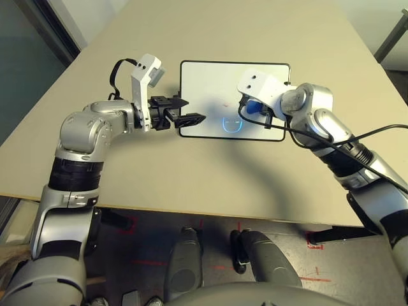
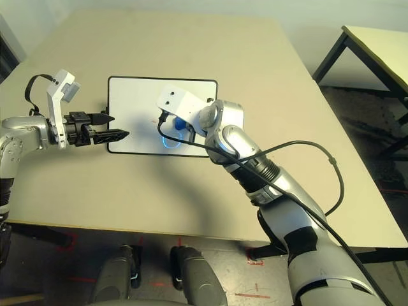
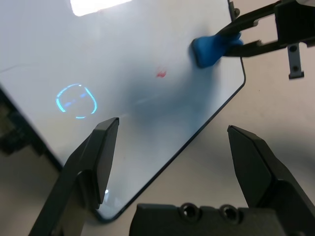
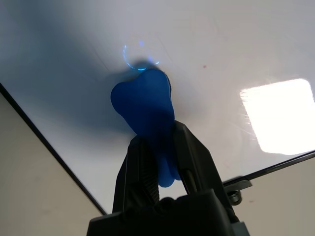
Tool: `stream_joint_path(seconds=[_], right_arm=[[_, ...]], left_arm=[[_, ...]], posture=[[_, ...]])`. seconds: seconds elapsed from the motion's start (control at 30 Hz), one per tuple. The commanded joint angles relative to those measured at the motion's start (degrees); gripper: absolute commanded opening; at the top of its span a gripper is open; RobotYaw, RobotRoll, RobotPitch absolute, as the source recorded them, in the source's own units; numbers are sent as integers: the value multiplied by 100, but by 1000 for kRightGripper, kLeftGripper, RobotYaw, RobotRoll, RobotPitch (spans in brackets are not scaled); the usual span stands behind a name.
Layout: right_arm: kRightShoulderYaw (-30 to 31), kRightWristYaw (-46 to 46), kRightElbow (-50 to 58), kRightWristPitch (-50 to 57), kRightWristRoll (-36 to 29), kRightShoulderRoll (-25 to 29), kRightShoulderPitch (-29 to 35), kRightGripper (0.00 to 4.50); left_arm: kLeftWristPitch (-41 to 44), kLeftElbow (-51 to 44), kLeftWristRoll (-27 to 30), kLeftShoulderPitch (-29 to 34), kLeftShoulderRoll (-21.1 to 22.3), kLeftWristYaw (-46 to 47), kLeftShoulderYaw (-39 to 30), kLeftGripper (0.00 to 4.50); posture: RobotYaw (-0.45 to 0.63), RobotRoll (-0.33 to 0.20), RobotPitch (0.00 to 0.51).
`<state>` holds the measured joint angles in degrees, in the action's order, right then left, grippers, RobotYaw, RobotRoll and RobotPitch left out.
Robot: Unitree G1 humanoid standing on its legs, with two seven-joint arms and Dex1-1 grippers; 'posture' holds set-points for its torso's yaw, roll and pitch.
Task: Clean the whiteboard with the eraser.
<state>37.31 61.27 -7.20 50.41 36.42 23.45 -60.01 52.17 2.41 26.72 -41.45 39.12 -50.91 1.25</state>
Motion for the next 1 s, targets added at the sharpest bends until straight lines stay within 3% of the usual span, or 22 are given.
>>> stream_joint_path(seconds=[0.03,0.67,0.87,1.0], right_arm=[[230,54,-112,229,34,-269,-130,600],[158,-519,-1004,-363,-237,-1141,-288,599],[32,-681,-1301,-685,-281,-837,-84,599],[-101,-628,-1195,-789,-259,-358,167,599]], left_arm=[[-29,12,-41,-3,-2,-58,94,4500],[173,-328,65,256,24,82,-31,4500],[179,-312,62,264,1,93,-2,4500],[157,-274,44,241,-20,88,30,4500]], posture=[[-80,0,170],[-50,0,182],[-62,0,187],[-78,0,192]])
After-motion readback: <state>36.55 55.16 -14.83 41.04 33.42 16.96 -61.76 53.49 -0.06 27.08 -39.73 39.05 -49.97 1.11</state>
